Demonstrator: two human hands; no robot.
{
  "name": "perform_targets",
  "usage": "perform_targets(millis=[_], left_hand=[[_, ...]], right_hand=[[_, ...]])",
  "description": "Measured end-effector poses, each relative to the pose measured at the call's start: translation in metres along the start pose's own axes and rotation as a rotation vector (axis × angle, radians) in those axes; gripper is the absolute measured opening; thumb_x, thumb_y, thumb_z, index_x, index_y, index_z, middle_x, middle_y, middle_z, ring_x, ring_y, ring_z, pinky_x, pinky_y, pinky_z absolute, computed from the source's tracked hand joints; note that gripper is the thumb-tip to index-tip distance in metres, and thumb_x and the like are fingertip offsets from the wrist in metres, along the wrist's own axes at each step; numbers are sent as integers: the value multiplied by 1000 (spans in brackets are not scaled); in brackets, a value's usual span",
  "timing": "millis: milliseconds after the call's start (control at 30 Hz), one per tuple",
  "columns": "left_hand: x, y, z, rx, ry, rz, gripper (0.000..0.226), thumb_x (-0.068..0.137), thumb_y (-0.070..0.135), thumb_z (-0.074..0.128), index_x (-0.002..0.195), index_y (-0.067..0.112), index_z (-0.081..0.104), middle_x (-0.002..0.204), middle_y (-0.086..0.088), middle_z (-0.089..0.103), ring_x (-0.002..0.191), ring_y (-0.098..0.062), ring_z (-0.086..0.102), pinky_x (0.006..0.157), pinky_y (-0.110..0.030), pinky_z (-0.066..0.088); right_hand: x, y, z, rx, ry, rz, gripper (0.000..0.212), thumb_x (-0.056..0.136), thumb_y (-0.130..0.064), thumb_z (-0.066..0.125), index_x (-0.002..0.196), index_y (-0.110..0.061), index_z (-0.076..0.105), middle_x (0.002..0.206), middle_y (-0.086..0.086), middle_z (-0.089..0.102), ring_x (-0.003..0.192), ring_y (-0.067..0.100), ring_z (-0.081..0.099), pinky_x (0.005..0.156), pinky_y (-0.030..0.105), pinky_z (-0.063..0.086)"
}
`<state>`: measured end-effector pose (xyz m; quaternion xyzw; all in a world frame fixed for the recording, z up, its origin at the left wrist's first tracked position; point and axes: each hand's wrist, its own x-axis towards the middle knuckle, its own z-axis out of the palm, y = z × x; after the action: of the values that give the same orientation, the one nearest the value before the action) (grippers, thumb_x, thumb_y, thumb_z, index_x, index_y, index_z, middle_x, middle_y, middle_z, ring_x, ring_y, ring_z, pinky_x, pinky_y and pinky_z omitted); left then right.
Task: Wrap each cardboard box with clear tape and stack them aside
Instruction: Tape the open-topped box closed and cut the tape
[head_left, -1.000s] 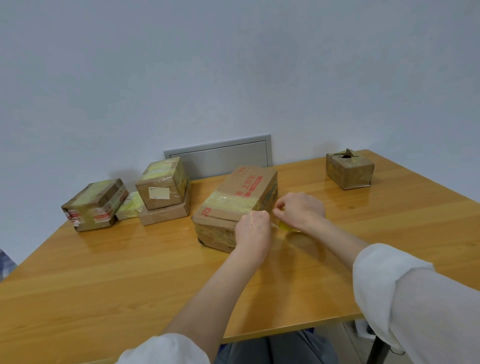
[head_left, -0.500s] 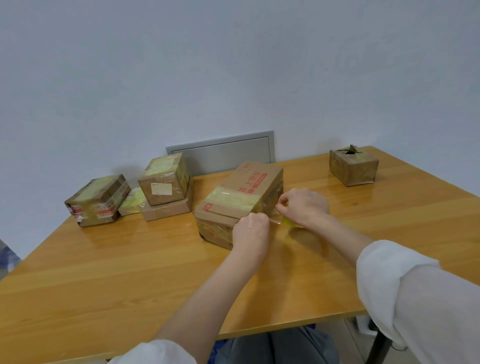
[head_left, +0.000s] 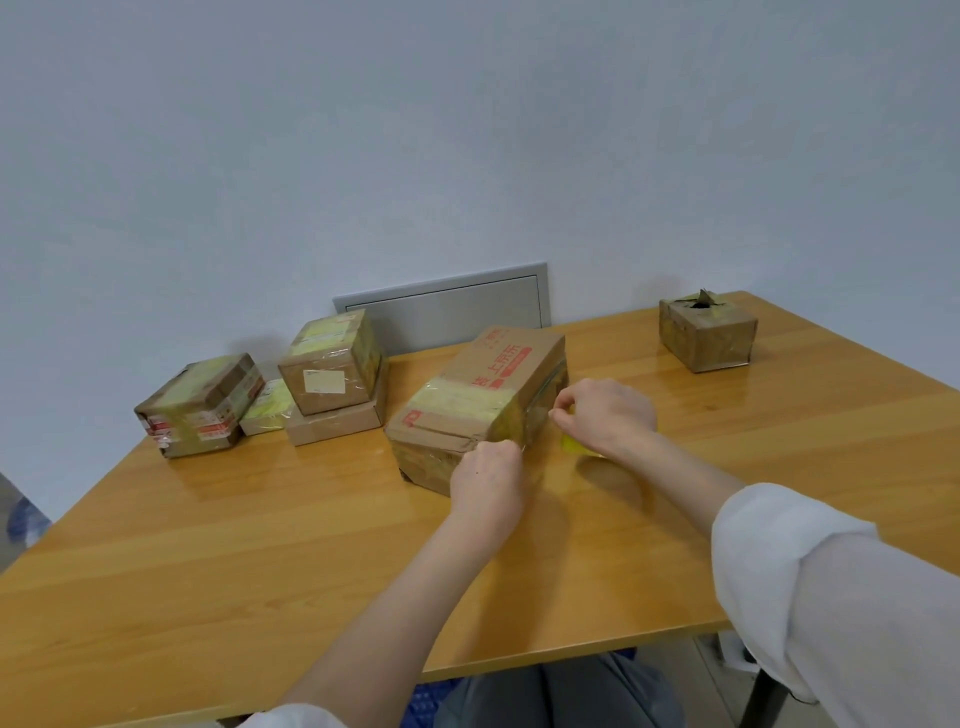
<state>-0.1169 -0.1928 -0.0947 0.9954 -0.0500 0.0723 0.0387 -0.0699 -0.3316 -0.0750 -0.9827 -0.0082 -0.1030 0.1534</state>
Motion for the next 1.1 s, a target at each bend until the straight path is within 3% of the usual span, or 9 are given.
perform_targets(millis=[200, 300, 367, 500, 533, 633, 733, 933, 1100], left_hand=[[1, -2, 6, 68, -76, 44, 21, 91, -5, 42, 92, 6, 59, 88, -9, 61, 85, -28, 64, 65, -33, 51], [5, -2, -5, 95, -83, 86, 15, 96, 12, 49, 97, 6, 62, 85, -7, 59, 85, -27, 64, 65, -32, 50], [7, 0, -19, 46, 13, 94, 21, 97, 25, 49, 97, 8, 62, 89, -6, 61, 85, -25, 62, 69, -33, 52], [17, -1, -52, -262, 484, 150, 21, 97, 29, 50, 106, 18, 66, 101, 2, 65, 90, -15, 60, 74, -28, 51], [21, -1, -57, -325, 512, 156, 24, 96, 31, 53, 112, 19, 67, 106, 3, 66, 95, -14, 60, 78, -27, 50], [36, 1, -62, -424, 331, 135, 38, 89, 38, 63, 123, 21, 65, 120, 3, 66, 113, -16, 58, 92, -32, 49], [45, 5, -59, -537, 211, 82, 29, 84, 34, 70, 109, 20, 74, 110, 1, 71, 110, -15, 61, 90, -30, 48], [54, 18, -51, -707, 221, 10, 20, 84, 30, 71, 87, 11, 78, 85, -3, 72, 101, -13, 62, 76, -27, 45], [65, 29, -53, -743, 260, -22, 18, 85, 28, 70, 89, 13, 78, 84, -5, 73, 85, -21, 66, 76, -36, 54]], right_hand=[[1, 7, -4, 61, 16, 43, 26, 95, -42, 46, 103, -36, 70, 105, -2, 68, 98, 27, 61, 67, 28, 40], [4, 15, -6, 244, 94, 87, 25, 93, -46, 48, 99, -35, 69, 105, -4, 69, 96, 24, 61, 70, 30, 48], [5, 15, -5, 350, 152, 81, 24, 92, -48, 49, 98, -35, 69, 106, -6, 70, 98, 21, 62, 73, 33, 52], [3, 10, -11, 419, 231, 27, 22, 92, -47, 52, 92, -35, 70, 97, -8, 71, 94, 19, 63, 71, 34, 53], [3, 8, -12, 426, 240, 15, 21, 92, -47, 52, 90, -35, 69, 93, -8, 70, 91, 19, 62, 68, 33, 51], [-1, 4, -16, 421, 259, -34, 21, 93, -46, 52, 86, -35, 68, 85, -8, 68, 84, 20, 61, 60, 29, 41], [-6, 2, -18, 410, 256, -75, 22, 94, -45, 50, 87, -35, 68, 87, -6, 68, 84, 20, 60, 59, 30, 37], [-8, 10, -21, 432, 186, -73, 24, 97, -50, 43, 85, -35, 57, 82, -6, 62, 82, 21, 57, 59, 32, 33], [-5, 8, -25, 654, 62, 26, 36, 85, -47, 66, 111, -23, 58, 110, -5, 59, 109, 18, 54, 77, 28, 37]])
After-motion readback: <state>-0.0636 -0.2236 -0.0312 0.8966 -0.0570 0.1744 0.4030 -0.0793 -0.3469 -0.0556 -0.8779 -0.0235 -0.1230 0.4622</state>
